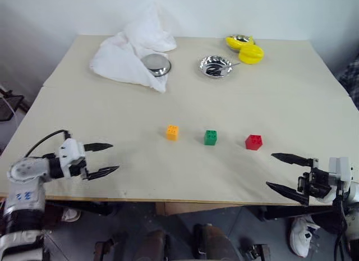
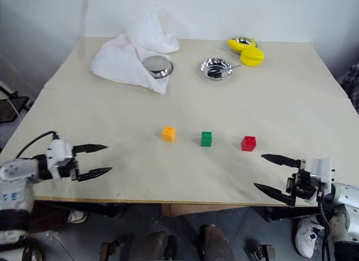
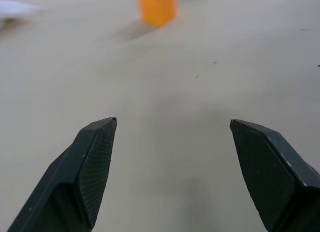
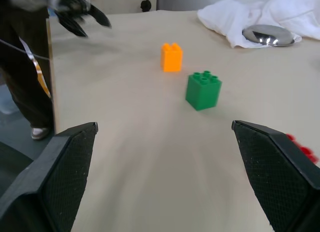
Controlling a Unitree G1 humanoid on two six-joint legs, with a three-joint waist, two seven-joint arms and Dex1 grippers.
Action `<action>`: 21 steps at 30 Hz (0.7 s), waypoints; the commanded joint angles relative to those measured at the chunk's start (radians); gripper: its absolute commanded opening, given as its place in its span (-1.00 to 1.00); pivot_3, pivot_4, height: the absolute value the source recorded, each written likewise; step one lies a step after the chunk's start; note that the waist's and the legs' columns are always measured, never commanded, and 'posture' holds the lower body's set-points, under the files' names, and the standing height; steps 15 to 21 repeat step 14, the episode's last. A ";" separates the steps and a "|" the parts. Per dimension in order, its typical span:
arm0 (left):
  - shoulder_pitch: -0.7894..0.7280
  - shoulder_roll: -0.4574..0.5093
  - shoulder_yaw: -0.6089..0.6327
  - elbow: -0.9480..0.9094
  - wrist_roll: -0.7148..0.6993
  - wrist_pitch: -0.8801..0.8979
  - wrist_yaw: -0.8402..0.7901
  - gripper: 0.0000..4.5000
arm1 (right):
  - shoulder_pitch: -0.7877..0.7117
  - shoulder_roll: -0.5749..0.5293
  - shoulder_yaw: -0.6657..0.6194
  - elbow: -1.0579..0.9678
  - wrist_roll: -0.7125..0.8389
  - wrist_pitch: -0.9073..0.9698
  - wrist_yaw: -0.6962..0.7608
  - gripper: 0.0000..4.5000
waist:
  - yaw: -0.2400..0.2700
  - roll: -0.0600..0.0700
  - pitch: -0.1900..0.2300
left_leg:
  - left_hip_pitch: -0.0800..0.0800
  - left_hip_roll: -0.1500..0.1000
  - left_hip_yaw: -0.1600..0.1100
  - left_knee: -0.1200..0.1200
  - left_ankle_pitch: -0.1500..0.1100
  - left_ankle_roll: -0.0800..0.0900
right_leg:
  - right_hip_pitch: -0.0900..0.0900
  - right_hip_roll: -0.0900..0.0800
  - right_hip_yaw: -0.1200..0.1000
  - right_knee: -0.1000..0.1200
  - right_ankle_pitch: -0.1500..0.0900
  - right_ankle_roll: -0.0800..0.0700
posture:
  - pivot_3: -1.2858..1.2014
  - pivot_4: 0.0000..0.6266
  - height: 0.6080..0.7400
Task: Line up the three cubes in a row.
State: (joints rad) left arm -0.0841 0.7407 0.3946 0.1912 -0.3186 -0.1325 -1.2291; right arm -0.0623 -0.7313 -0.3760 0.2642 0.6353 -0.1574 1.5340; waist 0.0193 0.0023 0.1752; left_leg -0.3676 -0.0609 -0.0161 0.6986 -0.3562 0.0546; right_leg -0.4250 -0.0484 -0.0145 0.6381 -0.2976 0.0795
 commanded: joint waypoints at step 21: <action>0.245 -0.029 0.177 -0.312 -0.117 0.171 0.283 0.71 | -0.127 -0.063 0.016 0.232 -0.015 -0.118 0.080 1.00 | 0.002 0.002 -0.001 | 0.000 0.000 0.000 -0.001 0.000 0.000 | 0.000 0.000 0.000 0.000 0.000 -0.001 | 0.03 -0.52 1.00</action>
